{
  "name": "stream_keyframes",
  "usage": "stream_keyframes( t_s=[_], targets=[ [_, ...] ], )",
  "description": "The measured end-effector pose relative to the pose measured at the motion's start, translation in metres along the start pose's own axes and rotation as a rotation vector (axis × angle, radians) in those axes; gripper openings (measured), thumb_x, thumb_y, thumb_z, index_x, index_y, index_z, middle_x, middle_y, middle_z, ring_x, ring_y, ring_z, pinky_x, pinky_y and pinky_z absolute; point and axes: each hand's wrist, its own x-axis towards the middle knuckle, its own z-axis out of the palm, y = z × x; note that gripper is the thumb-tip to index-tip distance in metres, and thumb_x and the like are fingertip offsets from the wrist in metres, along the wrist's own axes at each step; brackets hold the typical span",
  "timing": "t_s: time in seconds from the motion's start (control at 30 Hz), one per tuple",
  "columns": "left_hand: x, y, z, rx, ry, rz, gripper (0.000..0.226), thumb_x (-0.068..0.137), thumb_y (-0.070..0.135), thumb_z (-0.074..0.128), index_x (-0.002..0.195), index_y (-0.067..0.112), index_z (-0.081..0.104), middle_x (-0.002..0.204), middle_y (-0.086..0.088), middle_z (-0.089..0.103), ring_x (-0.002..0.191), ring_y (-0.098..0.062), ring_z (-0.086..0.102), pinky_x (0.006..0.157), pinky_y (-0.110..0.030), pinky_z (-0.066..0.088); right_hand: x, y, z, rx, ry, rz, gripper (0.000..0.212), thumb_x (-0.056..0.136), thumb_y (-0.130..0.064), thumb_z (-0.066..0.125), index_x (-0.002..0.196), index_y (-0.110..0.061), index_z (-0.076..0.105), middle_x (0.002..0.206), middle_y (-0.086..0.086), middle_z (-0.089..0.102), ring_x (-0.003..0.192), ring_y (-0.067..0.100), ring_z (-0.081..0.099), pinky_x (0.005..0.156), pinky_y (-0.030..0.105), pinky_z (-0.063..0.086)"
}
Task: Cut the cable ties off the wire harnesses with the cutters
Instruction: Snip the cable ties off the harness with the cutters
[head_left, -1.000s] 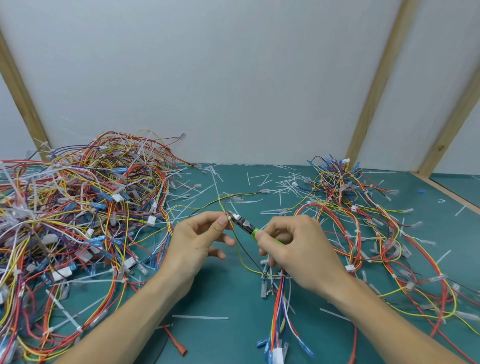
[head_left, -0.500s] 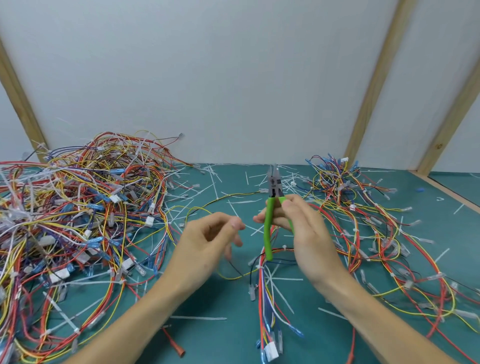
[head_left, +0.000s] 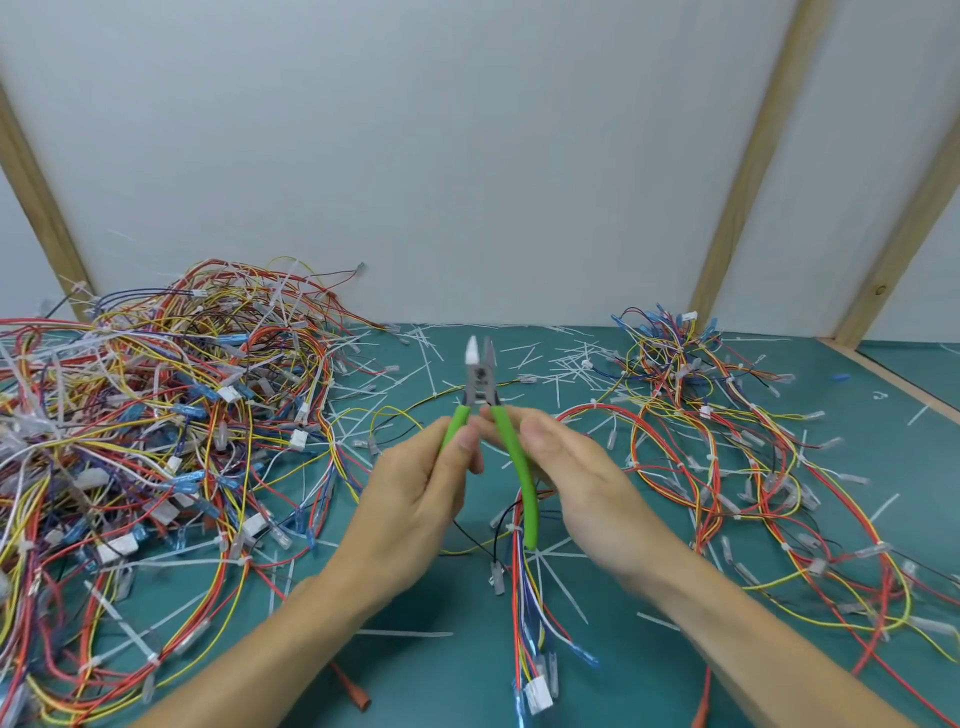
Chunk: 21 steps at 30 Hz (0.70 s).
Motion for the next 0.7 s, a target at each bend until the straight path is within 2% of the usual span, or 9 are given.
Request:
stream_keyframes(
  t_s=[0.07,0.13,0.2,0.27,0.37,0.43,0.53,0.63,0.7],
  targets=[
    [0.005,-0.005,-0.006,0.017,0.082,-0.013,0.041,0.103,0.041,0.039,0.082,0.012,0.060,0.047,0.005,0.041,0.044,-0.008,0.034,0.046,-0.020,0.030,-0.001,0.001,-0.005,-0.109,-0.073,0.034,0.029,0.102,-0.032,0.058,0.124,-0.017,0.070,0.119,-0.011,0.076,0.118,0.001,0.066,0.102,0.017,0.048],
    [0.009,-0.008,-0.011,0.034,0.120,-0.057,0.045,0.105,0.044,0.037,0.081,0.016,0.063,0.048,0.002,0.044,0.044,-0.009,0.036,0.045,-0.023,0.032,-0.002,0.004,-0.006,-0.304,-0.029,0.027,0.010,0.098,-0.025,0.071,0.104,-0.018,0.075,0.096,-0.007,0.080,0.093,0.006,0.075,0.087,0.023,0.057],
    [0.010,-0.012,-0.014,-0.015,0.101,-0.164,0.051,0.105,0.049,0.033,0.081,0.020,0.068,0.052,-0.002,0.052,0.043,-0.013,0.041,0.044,-0.024,0.034,-0.001,0.011,-0.005,-0.311,0.061,0.065,0.013,0.101,-0.018,0.064,0.092,-0.011,0.072,0.075,0.000,0.077,0.070,0.016,0.075,0.071,0.025,0.057],
    [0.011,-0.015,-0.016,-0.001,0.068,-0.245,0.052,0.106,0.050,0.033,0.089,0.021,0.072,0.055,0.000,0.058,0.044,-0.012,0.044,0.045,-0.022,0.034,0.003,0.015,-0.008,-0.221,0.140,0.139,0.019,0.105,-0.013,0.057,0.092,-0.006,0.069,0.065,0.004,0.072,0.062,0.025,0.075,0.063,0.027,0.057],
    [0.010,-0.021,-0.027,0.587,-0.050,-0.140,0.022,0.101,0.040,0.046,0.108,0.031,0.065,0.062,0.009,0.060,0.063,-0.013,0.055,0.060,-0.033,0.043,0.015,0.017,-0.018,-0.335,0.215,0.225,0.024,0.106,-0.016,0.053,0.092,-0.006,0.069,0.062,0.003,0.068,0.057,0.026,0.075,0.064,0.035,0.057],
    [0.008,-0.019,-0.033,0.833,-0.153,-0.159,0.023,0.096,0.043,0.049,0.117,0.039,0.058,0.071,0.012,0.063,0.079,-0.017,0.062,0.068,-0.033,0.045,0.025,0.018,-0.022,-0.519,0.215,0.261,0.028,0.105,-0.020,0.052,0.088,-0.006,0.069,0.062,0.001,0.071,0.055,0.019,0.074,0.063,0.033,0.052],
    [0.008,-0.017,-0.034,1.013,-0.285,-0.186,0.025,0.095,0.055,0.043,0.107,0.038,0.057,0.084,0.009,0.069,0.092,-0.021,0.065,0.067,-0.032,0.039,0.037,0.019,-0.019,-0.736,0.155,0.363,0.037,0.105,-0.028,0.049,0.079,-0.011,0.070,0.061,0.001,0.074,0.053,0.006,0.071,0.065,0.029,0.046],
    [0.009,-0.016,-0.036,1.030,-0.297,-0.159,0.033,0.095,0.058,0.044,0.084,0.030,0.055,0.076,0.007,0.067,0.082,-0.021,0.063,0.062,-0.031,0.035,0.049,0.019,-0.017,-0.936,0.124,0.418,0.048,0.104,-0.037,0.048,0.069,-0.015,0.073,0.055,-0.003,0.071,0.052,0.005,0.067,0.069,0.025,0.048],
    [0.010,-0.018,-0.038,0.985,-0.282,-0.134,0.037,0.095,0.055,0.046,0.073,0.026,0.049,0.070,0.006,0.061,0.073,-0.021,0.055,0.060,-0.031,0.034,0.058,0.016,-0.017,-1.034,0.137,0.436,0.050,0.103,-0.041,0.048,0.066,-0.020,0.074,0.062,-0.005,0.074,0.067,0.013,0.070,0.073,0.029,0.050]
  ],
)
